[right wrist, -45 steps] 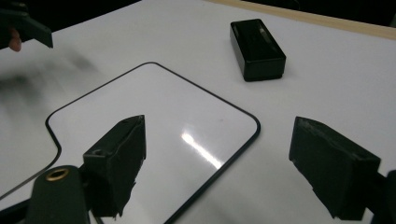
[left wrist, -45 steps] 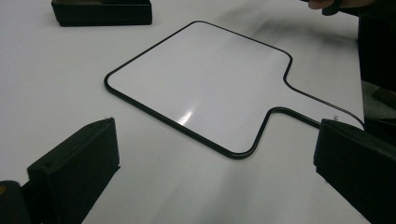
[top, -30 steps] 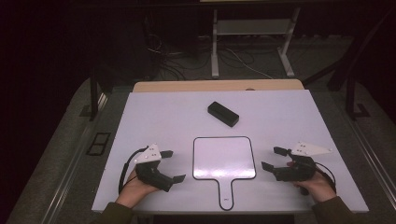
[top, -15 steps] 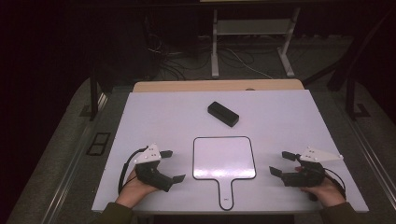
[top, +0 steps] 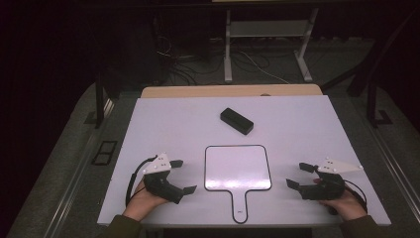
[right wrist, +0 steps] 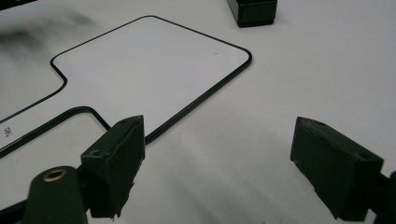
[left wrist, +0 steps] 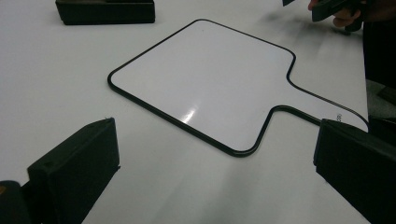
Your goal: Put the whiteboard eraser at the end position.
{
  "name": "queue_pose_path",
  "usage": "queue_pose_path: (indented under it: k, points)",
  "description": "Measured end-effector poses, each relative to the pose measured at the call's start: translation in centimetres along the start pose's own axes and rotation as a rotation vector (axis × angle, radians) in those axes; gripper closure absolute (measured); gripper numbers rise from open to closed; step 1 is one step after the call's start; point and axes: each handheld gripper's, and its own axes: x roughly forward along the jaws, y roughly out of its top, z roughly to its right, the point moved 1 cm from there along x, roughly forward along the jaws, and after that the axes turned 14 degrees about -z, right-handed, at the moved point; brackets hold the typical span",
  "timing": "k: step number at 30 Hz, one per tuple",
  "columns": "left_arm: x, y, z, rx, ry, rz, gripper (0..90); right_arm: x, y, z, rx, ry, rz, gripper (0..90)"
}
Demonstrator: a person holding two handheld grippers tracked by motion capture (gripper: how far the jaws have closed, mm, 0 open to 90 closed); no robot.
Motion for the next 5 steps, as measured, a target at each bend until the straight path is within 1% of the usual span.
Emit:
queue_pose_path:
  k: [5]
  points:
    - [0.05, 0.02, -0.02, 0.002, 0.0, -0.002, 0.0, 0.0, 0.05, -0.06, 0.001, 0.003, 0.002, 15.4]
